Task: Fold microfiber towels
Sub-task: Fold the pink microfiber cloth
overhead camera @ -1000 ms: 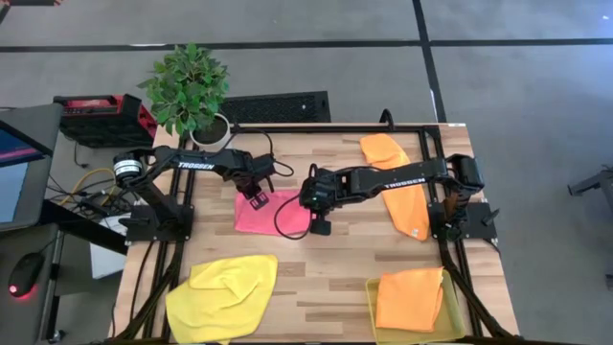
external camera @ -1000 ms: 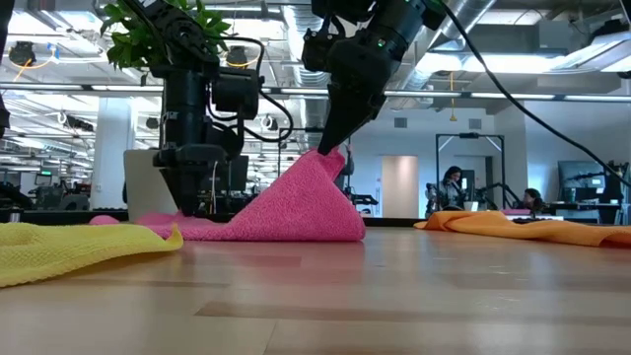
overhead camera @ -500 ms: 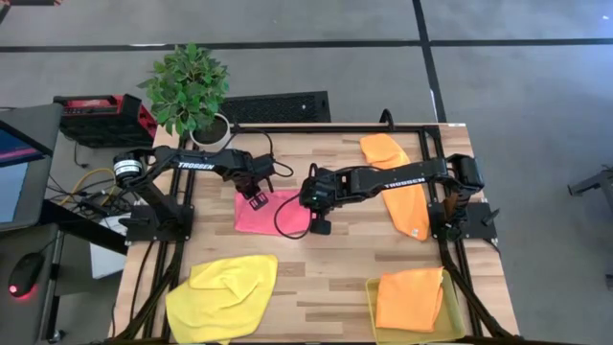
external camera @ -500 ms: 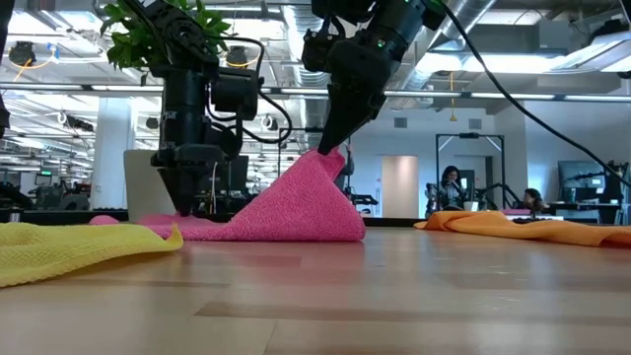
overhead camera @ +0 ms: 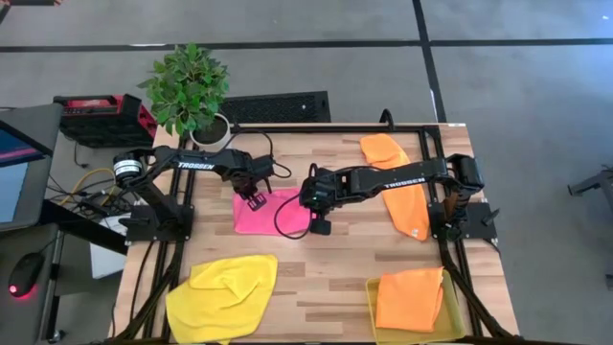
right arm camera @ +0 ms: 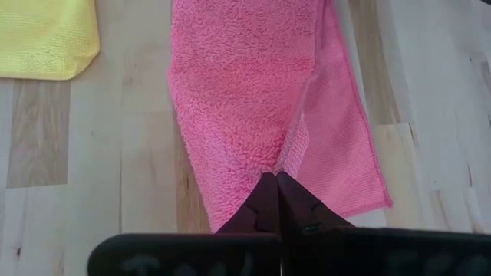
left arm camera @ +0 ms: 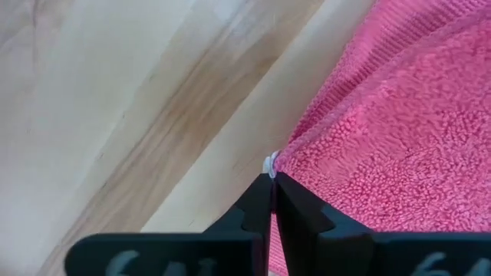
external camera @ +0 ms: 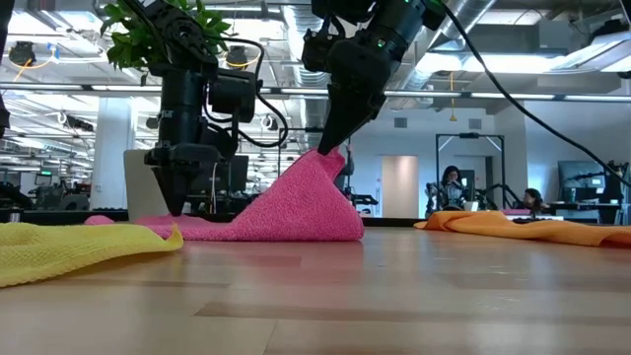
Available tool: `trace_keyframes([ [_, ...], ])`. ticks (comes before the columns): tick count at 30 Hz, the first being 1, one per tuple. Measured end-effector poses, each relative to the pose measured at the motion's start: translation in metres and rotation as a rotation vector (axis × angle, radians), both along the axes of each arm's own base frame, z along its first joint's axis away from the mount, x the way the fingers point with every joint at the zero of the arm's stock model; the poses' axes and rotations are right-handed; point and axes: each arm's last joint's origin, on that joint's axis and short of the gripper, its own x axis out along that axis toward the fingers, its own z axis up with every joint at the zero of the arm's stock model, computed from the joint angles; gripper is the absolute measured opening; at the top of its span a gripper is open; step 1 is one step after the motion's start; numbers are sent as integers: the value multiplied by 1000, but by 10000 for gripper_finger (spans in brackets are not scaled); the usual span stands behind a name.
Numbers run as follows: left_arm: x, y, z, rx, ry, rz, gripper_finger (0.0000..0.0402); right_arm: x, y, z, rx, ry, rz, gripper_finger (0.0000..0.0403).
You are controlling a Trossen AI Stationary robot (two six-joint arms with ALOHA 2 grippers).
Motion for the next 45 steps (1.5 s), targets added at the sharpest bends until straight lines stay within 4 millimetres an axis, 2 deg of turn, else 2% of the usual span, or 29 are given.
trace_keyframes([
  [5,1,-2,0,-54,-21,1,33,0,-2,0,0,0,-5,3],
  [16,1,-1,0,-53,-33,68,96,0,-2,0,6,-1,-15,3],
  [45,0,-1,1,-34,-28,115,98,0,-1,0,37,-1,-13,3],
])
